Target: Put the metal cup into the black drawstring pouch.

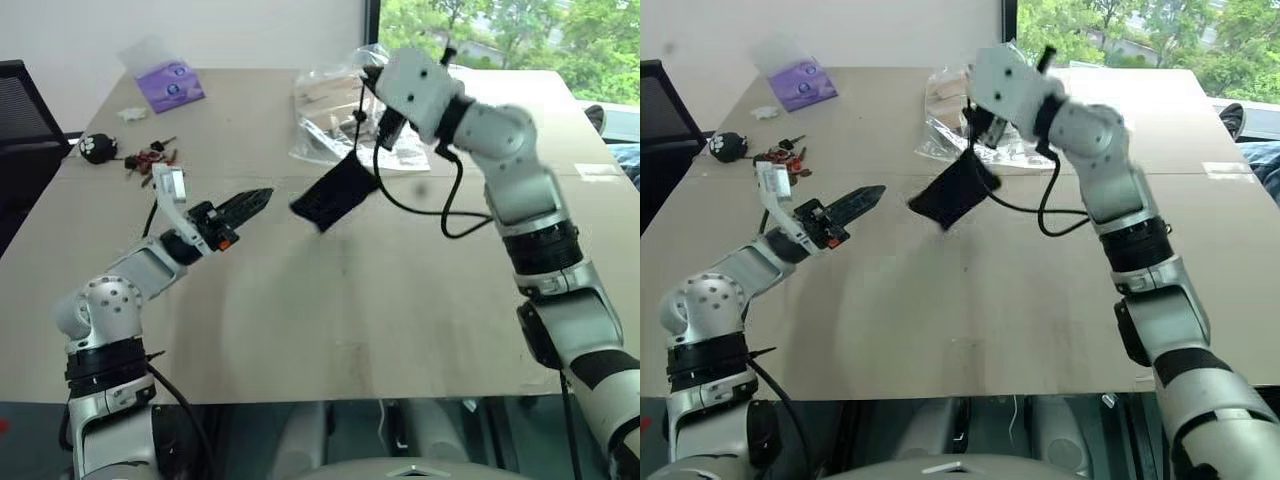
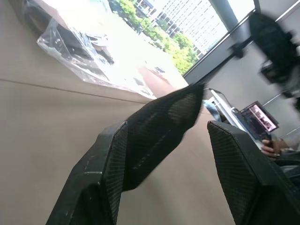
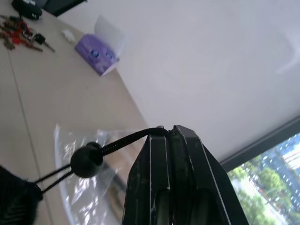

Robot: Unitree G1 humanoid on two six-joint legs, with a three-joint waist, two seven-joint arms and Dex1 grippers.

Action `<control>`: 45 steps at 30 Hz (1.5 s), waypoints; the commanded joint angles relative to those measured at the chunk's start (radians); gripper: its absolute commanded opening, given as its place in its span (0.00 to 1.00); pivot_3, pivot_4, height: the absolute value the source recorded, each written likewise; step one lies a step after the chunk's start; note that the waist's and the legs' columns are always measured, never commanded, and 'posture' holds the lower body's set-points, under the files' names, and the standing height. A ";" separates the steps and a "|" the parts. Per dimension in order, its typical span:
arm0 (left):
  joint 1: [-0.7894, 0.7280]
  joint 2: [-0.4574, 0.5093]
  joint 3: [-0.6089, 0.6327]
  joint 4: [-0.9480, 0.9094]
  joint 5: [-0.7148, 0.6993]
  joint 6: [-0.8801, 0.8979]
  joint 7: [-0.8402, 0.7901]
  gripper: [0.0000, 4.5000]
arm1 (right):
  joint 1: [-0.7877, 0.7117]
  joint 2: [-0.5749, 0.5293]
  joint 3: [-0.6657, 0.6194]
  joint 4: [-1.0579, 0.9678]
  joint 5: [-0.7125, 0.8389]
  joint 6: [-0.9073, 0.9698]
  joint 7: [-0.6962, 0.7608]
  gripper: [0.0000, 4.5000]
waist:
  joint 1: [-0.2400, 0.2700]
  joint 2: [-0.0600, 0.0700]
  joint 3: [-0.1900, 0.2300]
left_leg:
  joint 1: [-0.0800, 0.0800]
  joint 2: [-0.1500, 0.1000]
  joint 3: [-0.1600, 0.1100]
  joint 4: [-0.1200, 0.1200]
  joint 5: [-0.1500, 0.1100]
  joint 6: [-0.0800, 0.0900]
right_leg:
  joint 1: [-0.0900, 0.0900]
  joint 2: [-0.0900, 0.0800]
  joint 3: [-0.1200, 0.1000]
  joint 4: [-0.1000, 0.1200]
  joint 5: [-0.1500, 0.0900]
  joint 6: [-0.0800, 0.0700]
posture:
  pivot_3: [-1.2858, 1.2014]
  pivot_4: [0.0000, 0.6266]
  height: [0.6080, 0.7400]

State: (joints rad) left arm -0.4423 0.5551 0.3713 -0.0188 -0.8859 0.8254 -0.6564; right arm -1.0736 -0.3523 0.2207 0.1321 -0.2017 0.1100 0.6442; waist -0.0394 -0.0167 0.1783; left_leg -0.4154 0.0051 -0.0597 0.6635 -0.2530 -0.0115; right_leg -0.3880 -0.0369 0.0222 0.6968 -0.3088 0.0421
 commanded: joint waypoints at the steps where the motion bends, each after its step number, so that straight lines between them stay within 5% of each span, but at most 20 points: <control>1: -0.121 -0.034 -0.114 -0.109 0.093 -0.128 -0.011 0.55 | -0.015 -0.034 0.024 -0.072 -0.021 0.017 0.045 0.00 | 0.012 0.000 0.000 | -0.001 -0.001 0.000 0.000 0.000 0.000 | 0.000 0.000 -0.001 0.000 0.000 0.000 | 0.52 0.24 1.00; 11: -0.363 -0.169 -0.269 -0.052 0.165 -0.187 -0.031 0.55 | -0.012 -0.065 0.039 -0.164 -0.026 0.066 0.096 0.00 | 0.006 0.000 0.000 | -0.001 -0.002 0.001 0.001 0.000 0.001 | 0.000 0.002 0.000 0.000 0.000 0.000 | 0.52 0.24 1.00; 27: -0.412 -0.188 -0.277 0.015 0.213 -0.220 -0.075 0.55 | -0.003 -0.064 0.028 -0.264 -0.016 0.168 0.093 0.00 | -0.001 0.000 0.000 | -0.001 -0.002 0.001 0.002 0.000 0.001 | 0.000 0.002 0.000 0.000 0.000 0.000 | 0.52 0.24 1.00; 30: -0.415 -0.192 -0.279 0.018 0.212 -0.217 -0.082 0.37 | -0.006 -0.063 0.029 -0.269 -0.015 0.175 0.092 0.00 | -0.001 0.000 0.000 | -0.001 -0.002 0.001 0.002 0.000 0.001 | 0.000 0.002 0.000 0.000 0.000 0.000 | 0.52 0.24 1.00; 33: -0.411 -0.193 -0.282 0.022 0.219 -0.219 -0.086 0.05 | -0.008 -0.065 0.026 -0.273 -0.011 0.182 0.093 0.00 | -0.002 0.000 0.000 | -0.001 -0.002 0.001 0.002 0.000 0.001 | 0.000 0.002 0.000 0.000 0.000 0.000 | 0.52 0.24 1.00; 37: -0.403 -0.184 -0.298 0.049 0.258 -0.233 -0.089 0.04 | -0.016 -0.055 -0.012 -0.272 0.012 0.218 0.070 0.00 | -0.002 0.000 0.000 | -0.001 -0.002 0.001 0.002 0.000 0.001 | 0.000 0.002 0.000 0.000 0.000 0.000 | 0.52 0.24 1.00; 45: -0.347 -0.120 -0.324 0.238 0.424 -0.332 -0.090 0.04 | -0.107 -0.145 -0.329 0.035 0.093 0.259 -0.208 0.00 | 0.008 -0.002 0.000 | -0.001 -0.002 0.000 0.002 0.000 0.001 | 0.001 0.002 -0.001 -0.001 0.000 0.000 | 0.52 0.24 1.00</control>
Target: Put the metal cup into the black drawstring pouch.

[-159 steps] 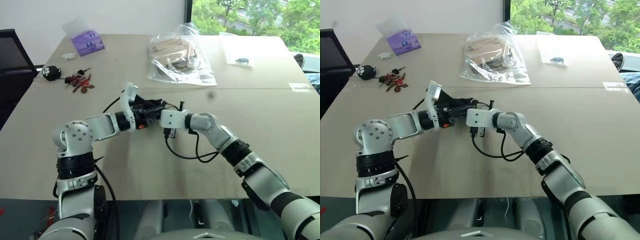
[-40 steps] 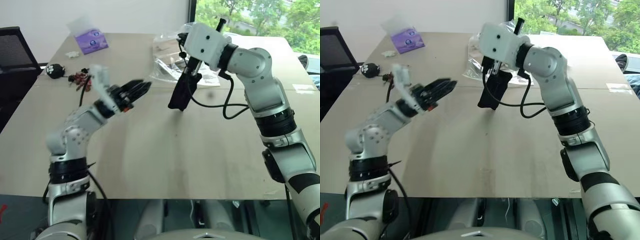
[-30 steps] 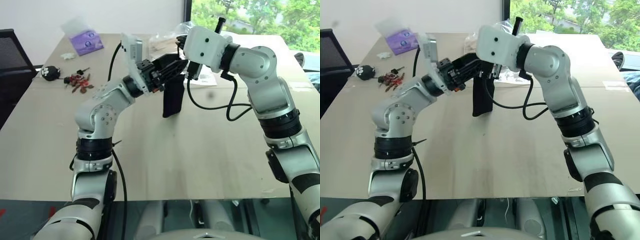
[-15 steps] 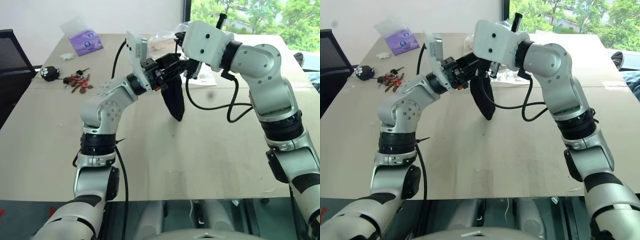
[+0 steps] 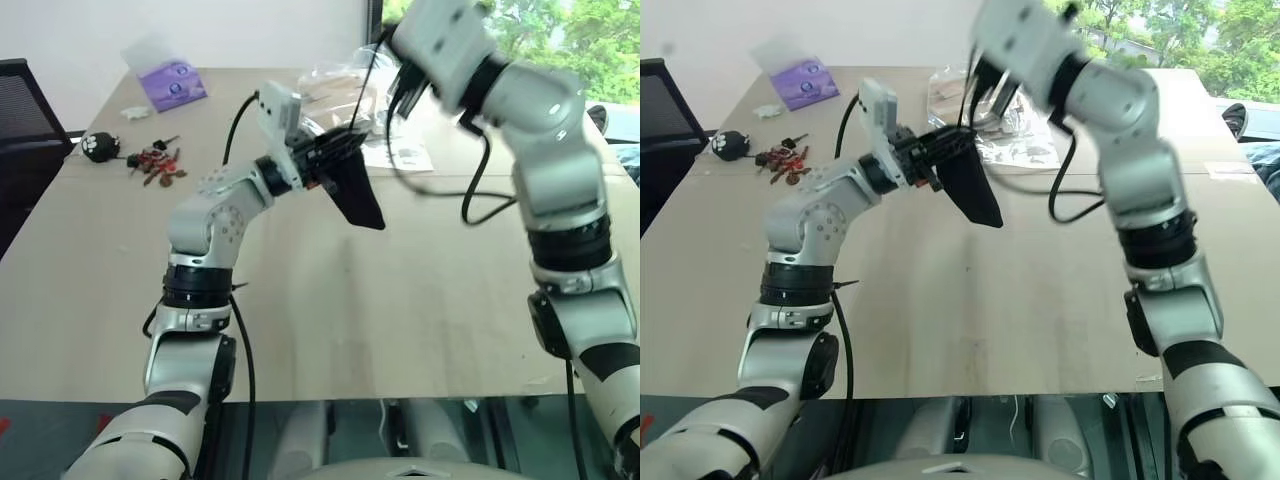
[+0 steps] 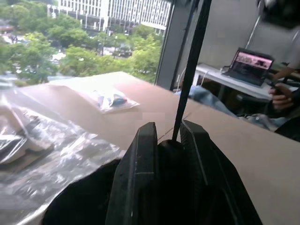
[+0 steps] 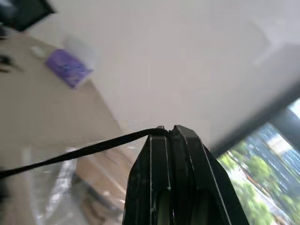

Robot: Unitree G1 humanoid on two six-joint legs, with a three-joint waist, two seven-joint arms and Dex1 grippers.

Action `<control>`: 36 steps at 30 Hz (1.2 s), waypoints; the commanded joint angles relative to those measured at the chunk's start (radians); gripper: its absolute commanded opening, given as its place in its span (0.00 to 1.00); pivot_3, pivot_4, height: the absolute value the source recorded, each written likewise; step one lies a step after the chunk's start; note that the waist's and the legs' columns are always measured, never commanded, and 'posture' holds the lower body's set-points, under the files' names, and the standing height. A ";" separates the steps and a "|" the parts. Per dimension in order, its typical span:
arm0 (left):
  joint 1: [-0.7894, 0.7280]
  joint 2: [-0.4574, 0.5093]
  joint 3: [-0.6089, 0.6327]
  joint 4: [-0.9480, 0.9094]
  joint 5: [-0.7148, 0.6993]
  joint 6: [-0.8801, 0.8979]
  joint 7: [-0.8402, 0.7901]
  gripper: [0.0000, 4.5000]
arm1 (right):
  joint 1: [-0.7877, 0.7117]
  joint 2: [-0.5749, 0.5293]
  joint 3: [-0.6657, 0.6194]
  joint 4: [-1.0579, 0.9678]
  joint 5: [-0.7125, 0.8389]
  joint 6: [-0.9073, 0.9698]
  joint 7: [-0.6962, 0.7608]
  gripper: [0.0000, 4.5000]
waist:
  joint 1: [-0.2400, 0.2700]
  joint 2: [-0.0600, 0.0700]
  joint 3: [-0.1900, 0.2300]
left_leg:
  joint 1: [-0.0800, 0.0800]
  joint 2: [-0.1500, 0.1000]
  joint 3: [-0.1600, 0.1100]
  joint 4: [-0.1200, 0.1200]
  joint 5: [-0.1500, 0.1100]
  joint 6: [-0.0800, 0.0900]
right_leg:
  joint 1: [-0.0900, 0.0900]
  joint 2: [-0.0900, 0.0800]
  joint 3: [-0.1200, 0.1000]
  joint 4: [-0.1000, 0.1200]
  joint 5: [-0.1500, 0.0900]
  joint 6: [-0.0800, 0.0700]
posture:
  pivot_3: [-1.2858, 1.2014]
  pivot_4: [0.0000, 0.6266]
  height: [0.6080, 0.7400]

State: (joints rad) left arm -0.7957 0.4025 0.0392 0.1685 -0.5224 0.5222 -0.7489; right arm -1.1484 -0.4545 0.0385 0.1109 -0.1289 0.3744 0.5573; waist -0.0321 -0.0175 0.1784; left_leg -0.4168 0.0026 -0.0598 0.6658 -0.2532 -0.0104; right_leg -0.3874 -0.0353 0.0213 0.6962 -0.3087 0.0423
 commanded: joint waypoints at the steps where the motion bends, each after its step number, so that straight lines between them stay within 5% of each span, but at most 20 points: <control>1: 0.005 0.040 0.004 0.063 0.072 -0.042 0.002 0.04 | -0.019 -0.057 -0.175 0.072 0.042 0.010 -0.128 0.00 | -0.001 0.001 0.001 | 0.000 0.000 0.000 0.000 0.000 0.000 | 0.000 0.000 0.000 0.000 0.000 0.000 | 0.52 0.24 1.00; 17: 0.106 -0.051 -0.189 -0.013 0.151 -0.020 -0.034 0.04 | 0.833 -0.117 -0.262 -0.489 0.408 0.322 0.052 0.00 | -0.005 0.004 0.000 | -0.010 0.001 0.001 0.002 0.000 0.000 | -0.009 0.001 0.002 0.003 0.000 0.000 | 0.52 0.24 1.00; 24: 0.158 0.014 0.006 -0.197 -0.083 0.152 -0.092 0.75 | 1.094 -0.125 -0.325 -0.698 0.561 0.388 0.096 0.71 | -0.008 0.006 0.000 | 0.004 0.002 0.004 0.003 -0.003 0.005 | 0.003 0.002 0.005 0.005 0.000 0.000 | 0.52 0.24 1.00; 27: 0.207 0.075 0.123 -0.278 -0.211 0.232 -0.113 0.75 | 1.190 -0.125 -0.378 -0.750 0.595 0.362 0.115 0.71 | -0.006 0.006 0.000 | 0.003 0.002 0.000 0.003 -0.003 0.005 | 0.004 0.002 0.003 0.004 0.000 0.000 | 0.52 0.24 1.00; 28: 0.238 0.103 0.137 -0.302 -0.192 0.220 -0.099 0.83 | 1.213 -0.119 -0.392 -0.771 0.613 0.350 0.113 0.84 | -0.007 0.006 0.000 | 0.003 0.003 0.000 0.002 -0.003 0.005 | 0.004 0.003 0.003 0.002 0.000 0.000 | 0.52 0.24 1.00; 30: 0.323 0.152 0.159 -0.354 -0.145 0.199 -0.060 0.83 | 1.239 -0.082 -0.418 -0.818 0.653 0.313 0.092 0.99 | -0.008 0.006 0.000 | 0.003 0.002 0.001 0.002 -0.002 0.004 | 0.004 0.002 0.004 0.001 0.000 0.000 | 0.52 0.24 1.00; 33: 0.459 0.182 0.226 -0.400 -0.188 0.206 -0.070 0.83 | 1.281 -0.042 -0.424 -0.866 0.651 0.248 0.064 0.99 | -0.004 0.006 0.000 | 0.006 0.002 0.001 0.001 -0.003 0.005 | 0.008 0.001 0.005 0.001 0.000 0.000 | 0.52 0.24 1.00; 36: 0.604 0.196 0.280 -0.446 -0.178 0.162 -0.068 0.99 | 1.375 -0.036 -0.411 -0.905 0.623 0.175 0.081 1.00 | 0.003 0.006 0.000 | 0.006 0.002 -0.001 0.002 -0.003 0.005 | 0.008 0.001 0.005 0.001 0.000 0.000 | 0.52 0.24 1.00</control>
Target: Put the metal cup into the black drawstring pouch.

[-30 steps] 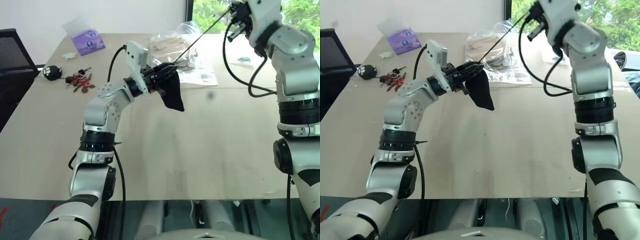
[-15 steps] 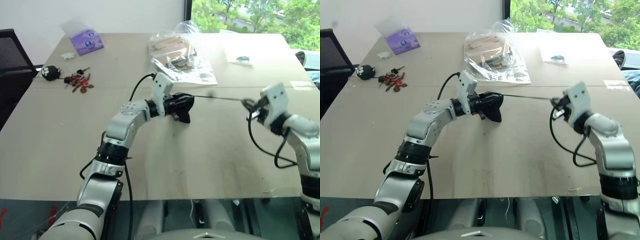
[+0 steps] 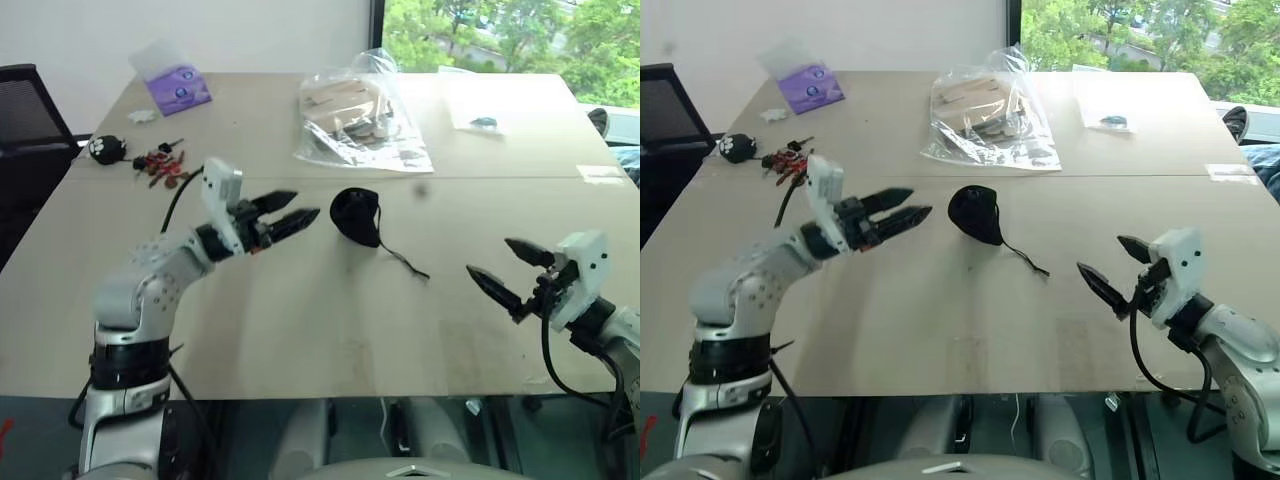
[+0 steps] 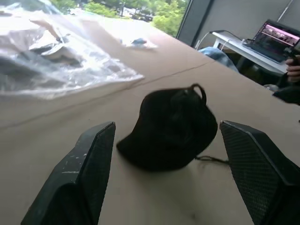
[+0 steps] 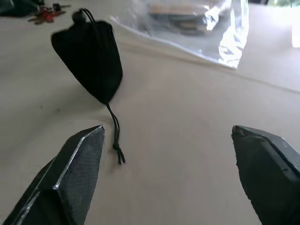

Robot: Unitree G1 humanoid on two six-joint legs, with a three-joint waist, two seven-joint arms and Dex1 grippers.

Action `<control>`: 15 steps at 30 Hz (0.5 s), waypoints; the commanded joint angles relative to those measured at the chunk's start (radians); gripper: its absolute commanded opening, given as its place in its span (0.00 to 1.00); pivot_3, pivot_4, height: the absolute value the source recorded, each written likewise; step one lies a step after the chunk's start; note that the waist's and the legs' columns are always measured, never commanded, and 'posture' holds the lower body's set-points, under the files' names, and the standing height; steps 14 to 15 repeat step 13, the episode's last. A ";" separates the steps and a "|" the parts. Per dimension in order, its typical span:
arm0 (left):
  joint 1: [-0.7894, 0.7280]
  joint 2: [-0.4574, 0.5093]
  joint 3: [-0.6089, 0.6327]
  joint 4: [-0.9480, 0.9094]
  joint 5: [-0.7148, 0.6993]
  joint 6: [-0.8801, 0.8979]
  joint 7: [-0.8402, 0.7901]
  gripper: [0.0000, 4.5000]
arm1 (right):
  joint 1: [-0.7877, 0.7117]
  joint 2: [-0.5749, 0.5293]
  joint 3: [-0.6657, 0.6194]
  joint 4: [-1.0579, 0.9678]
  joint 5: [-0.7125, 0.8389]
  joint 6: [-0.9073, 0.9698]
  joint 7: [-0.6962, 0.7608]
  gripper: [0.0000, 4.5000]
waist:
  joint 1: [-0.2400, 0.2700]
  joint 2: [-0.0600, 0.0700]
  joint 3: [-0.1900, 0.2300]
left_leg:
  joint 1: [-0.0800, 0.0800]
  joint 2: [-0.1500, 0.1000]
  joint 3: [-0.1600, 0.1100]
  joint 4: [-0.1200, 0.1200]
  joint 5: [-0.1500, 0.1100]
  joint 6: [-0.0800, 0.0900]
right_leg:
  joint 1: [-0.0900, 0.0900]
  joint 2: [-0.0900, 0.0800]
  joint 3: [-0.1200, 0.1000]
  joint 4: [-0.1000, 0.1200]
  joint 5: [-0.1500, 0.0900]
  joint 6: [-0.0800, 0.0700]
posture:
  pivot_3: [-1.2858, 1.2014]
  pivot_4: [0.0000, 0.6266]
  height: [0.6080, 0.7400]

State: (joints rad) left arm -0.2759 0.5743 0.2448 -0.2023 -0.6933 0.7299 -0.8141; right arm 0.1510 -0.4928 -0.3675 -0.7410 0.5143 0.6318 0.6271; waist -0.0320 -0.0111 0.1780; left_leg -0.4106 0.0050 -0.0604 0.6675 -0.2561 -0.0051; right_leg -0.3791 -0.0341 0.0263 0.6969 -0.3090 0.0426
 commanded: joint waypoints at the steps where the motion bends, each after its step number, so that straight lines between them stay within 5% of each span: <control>1: 0.115 0.021 0.083 -0.101 -0.005 -0.050 0.018 0.99 | 0.107 0.004 0.000 -0.052 -0.049 -0.126 0.009 1.00 | 0.011 0.000 0.000 | -0.001 0.000 -0.001 0.000 0.000 0.000 | 0.000 0.000 -0.001 -0.001 0.000 0.000 | 0.52 0.24 1.00; 7: 0.326 0.006 0.151 -0.191 0.025 -0.120 0.081 0.99 | 0.293 0.020 -0.023 0.000 -0.096 -0.298 0.061 1.00 | 0.023 -0.001 -0.001 | 0.001 0.000 0.000 0.000 -0.001 0.001 | 0.002 -0.005 0.000 -0.002 0.000 0.000 | 0.52 0.24 1.00; 15: 0.384 -0.005 0.172 -0.205 0.043 -0.173 0.126 0.99 | 0.336 0.006 -0.034 0.067 -0.102 -0.374 0.088 1.00 | 0.020 -0.001 -0.001 | 0.014 0.001 0.002 -0.002 -0.001 0.001 | 0.012 -0.003 0.002 -0.002 -0.001 -0.001 | 0.52 0.24 1.00</control>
